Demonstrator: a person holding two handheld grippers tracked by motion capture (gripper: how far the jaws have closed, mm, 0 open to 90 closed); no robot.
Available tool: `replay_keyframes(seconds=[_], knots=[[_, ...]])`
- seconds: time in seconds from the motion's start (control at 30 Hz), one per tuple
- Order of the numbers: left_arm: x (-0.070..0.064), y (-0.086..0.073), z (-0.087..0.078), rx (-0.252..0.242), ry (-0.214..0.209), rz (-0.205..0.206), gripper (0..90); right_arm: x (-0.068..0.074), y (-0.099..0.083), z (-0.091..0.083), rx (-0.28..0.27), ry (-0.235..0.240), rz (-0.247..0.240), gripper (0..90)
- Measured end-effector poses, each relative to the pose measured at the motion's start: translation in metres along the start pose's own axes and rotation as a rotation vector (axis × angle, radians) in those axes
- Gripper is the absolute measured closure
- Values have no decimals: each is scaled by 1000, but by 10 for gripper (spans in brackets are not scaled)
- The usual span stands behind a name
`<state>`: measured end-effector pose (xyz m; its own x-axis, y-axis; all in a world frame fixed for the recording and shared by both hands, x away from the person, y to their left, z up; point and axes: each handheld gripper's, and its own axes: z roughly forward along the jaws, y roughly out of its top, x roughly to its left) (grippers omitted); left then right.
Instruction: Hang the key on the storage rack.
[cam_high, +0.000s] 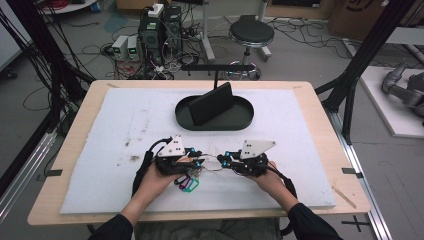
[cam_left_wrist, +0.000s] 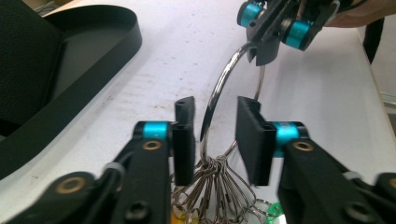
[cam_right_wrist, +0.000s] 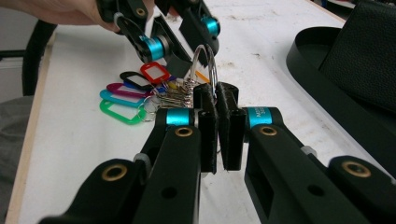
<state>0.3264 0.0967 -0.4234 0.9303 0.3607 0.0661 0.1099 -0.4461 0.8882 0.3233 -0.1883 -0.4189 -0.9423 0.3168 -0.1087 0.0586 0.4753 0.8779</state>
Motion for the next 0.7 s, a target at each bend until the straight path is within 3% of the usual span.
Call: replay_keyframes(seconds=[0.07, 0.13, 0.2, 0.37, 0.7], knots=[[-1, 0, 1, 1, 0, 3, 727, 0, 0, 0, -2, 1, 3, 884], [-1, 0, 1, 3, 2, 16, 821, -1, 0, -1, -8, 2, 4, 883], [0, 0, -2, -18, -7, 10, 857, -2, 0, -3, -15, -1, 10, 882], [-1, 2, -4, -34, -2, 7, 863, -2, 0, -3, -24, -5, 10, 870], [0, 10, -19, -108, 40, -15, 867, -9, 1, -19, -90, -66, 70, 670]])
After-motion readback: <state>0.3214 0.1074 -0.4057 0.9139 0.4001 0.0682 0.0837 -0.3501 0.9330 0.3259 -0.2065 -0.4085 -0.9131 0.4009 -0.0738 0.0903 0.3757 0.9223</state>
